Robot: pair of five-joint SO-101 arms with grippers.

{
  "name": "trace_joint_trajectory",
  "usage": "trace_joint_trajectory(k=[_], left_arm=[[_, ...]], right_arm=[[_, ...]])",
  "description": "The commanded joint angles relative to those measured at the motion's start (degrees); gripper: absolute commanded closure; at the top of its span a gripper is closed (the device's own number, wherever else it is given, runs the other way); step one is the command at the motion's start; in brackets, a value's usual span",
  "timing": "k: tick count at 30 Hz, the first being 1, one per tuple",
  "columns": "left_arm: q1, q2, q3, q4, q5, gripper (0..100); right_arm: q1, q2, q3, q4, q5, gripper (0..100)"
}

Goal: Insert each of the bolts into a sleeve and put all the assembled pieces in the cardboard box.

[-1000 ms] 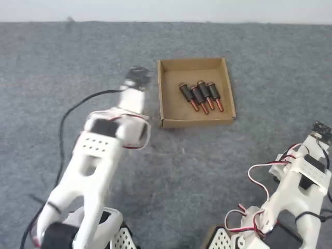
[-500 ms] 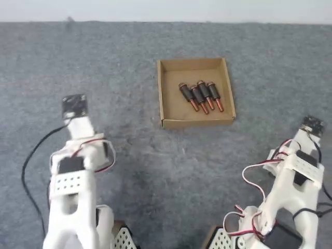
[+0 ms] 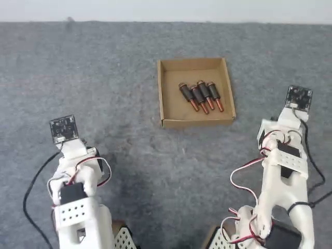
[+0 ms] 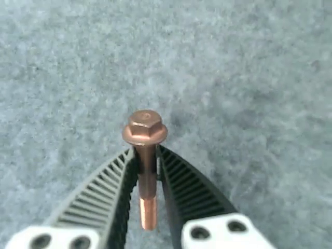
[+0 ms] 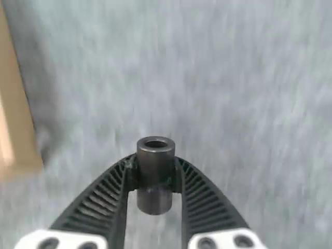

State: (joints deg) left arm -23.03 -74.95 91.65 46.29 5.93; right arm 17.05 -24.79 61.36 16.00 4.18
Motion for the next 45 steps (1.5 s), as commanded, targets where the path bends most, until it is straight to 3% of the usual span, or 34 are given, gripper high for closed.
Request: trace_joint_trajectory(k=[1,7,15,25,31,39,45], left_arm=[[-0.2,-6.8,0.9,-1.4,0.4,99],[-0.3,-14.7,2.8,4.3,0.4,99],[-0.4,-22.4,5.2,7.4,-2.3,99],[-0.4,-23.4,5.3,8.5,-2.5,99],[-0.2,-23.4,5.3,8.4,-2.5,99],[-0.2,-23.5,5.3,8.4,-2.5,99],[-0.2,-23.6,5.3,8.4,-2.5,99]], right_arm=[[-1.5,-2.5,-0.6,-8.8,-0.1,99.0],[-5.0,-2.4,-0.6,-17.5,-0.1,99.0],[-14.2,2.3,-0.6,-36.7,-0.4,99.1],[-20.6,10.9,0.2,-61.8,-0.4,99.0],[-23.5,11.9,7.7,-75.4,-0.4,98.9],[-28.4,11.6,17.1,-84.7,-0.4,99.1],[-32.6,11.4,21.7,-86.2,-0.2,99.1]])
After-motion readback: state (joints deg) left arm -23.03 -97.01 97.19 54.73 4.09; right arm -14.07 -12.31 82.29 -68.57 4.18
